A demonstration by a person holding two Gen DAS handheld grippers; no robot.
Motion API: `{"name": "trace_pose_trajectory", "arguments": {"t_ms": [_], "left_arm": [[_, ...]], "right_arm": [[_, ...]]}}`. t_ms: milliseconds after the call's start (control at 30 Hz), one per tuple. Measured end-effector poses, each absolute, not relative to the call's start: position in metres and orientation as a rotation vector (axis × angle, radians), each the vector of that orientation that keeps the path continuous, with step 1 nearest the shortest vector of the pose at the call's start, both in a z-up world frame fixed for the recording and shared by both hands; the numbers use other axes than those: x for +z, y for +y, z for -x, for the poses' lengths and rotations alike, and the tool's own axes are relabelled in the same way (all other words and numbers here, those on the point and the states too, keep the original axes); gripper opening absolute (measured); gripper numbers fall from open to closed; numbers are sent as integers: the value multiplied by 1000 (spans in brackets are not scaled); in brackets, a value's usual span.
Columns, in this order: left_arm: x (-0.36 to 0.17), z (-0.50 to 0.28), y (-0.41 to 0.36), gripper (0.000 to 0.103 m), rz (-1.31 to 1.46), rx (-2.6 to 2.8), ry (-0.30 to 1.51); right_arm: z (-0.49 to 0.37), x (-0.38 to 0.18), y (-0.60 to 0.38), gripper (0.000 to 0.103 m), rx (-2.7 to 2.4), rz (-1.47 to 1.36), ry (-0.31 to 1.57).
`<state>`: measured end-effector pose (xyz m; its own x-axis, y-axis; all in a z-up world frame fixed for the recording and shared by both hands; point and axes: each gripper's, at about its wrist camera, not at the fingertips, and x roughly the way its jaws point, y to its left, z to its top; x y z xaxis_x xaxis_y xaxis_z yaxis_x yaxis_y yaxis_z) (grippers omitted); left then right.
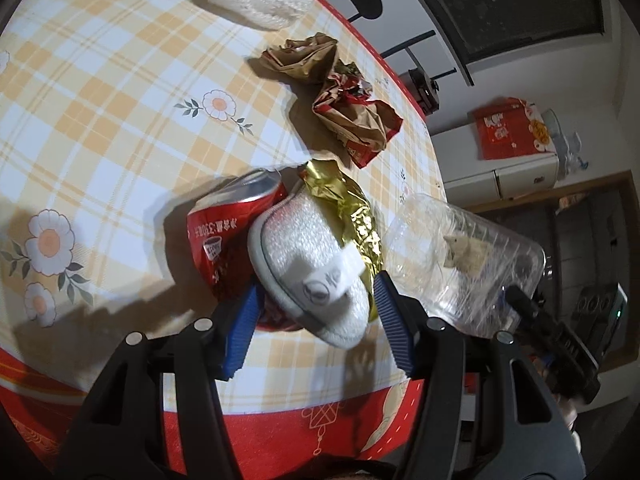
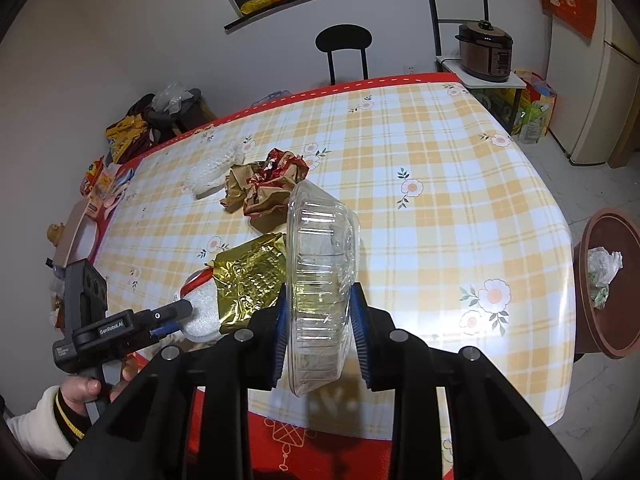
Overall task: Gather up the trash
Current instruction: 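Lift the clear box with the right tool while the left tool lifts the white lid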
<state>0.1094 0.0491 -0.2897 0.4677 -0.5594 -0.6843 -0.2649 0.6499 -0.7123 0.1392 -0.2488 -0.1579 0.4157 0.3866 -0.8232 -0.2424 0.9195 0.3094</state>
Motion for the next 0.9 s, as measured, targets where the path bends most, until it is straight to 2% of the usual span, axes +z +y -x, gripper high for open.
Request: {"name": "trace_pose_trajectory", "arguments": {"t_ms": [167,233,433,900], "left_arm": [[-299,-117,45,53,903,-221,1134],[-301,-119,41,43,898,-233,1144],[-285,-118,34,30,789,-244,1117],[-235,-107,38,24,543,-194,1022]], "right_arm": [[-140,-159,-251,29,388,-152,1073],[-140,-159,-251,29,386,-153,1072],[-141,-158,-253,28,376,-164,1063],[-146,-151,-253,25,373,-171,1031]]}}
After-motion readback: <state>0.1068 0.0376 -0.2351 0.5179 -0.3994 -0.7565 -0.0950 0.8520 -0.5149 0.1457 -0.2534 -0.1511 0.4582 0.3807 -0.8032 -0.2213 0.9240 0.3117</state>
